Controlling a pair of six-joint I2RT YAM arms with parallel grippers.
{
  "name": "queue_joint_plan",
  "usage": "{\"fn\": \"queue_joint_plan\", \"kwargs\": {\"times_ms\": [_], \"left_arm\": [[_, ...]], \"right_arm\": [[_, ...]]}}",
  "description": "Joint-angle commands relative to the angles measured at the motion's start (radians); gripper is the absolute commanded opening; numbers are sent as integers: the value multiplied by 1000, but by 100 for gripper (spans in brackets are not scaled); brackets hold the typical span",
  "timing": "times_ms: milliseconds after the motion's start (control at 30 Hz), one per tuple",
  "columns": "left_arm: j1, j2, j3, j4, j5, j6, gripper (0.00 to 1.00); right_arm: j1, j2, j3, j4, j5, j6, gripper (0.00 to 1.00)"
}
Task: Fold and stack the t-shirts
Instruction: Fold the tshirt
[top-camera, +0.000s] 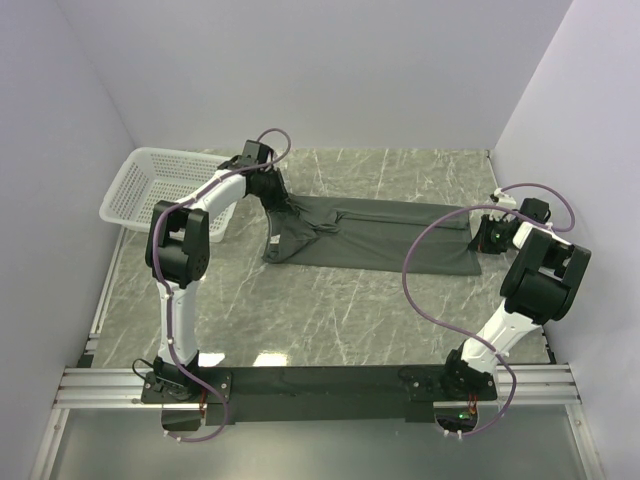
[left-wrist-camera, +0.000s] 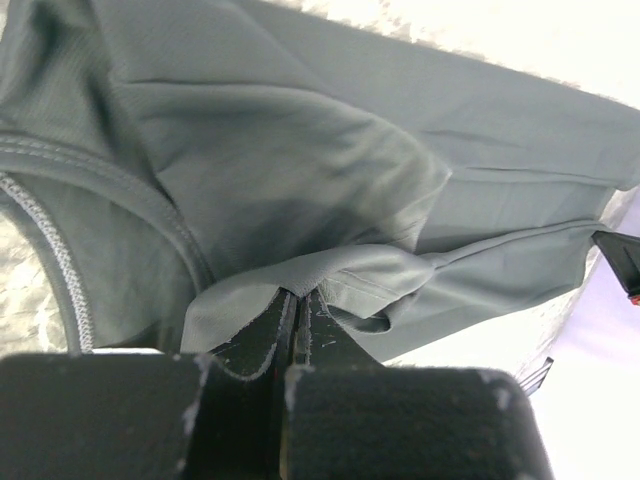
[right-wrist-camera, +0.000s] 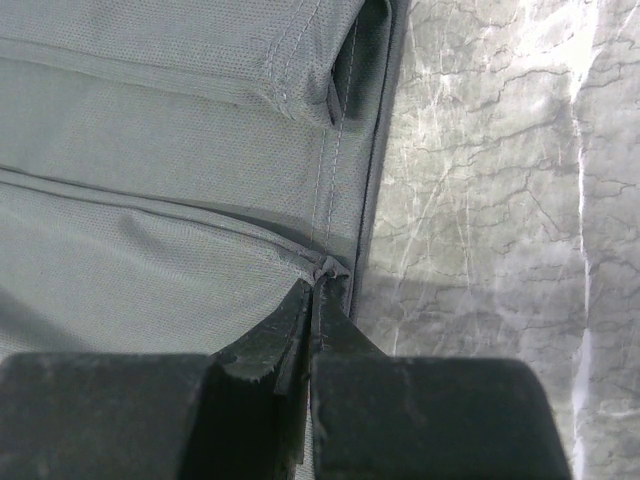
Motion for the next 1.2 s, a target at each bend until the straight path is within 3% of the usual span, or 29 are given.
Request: {"fn": "queue_joint_plan", "kwargs": {"times_ms": [0, 1167], "left_arm": [[9, -57, -13, 22, -14, 18, 1], [18, 34, 84, -2, -19, 11, 1]], "right_arm": [[-4, -29, 11, 42, 1, 16, 0], [-10, -25, 5, 65, -15, 32, 1]]}}
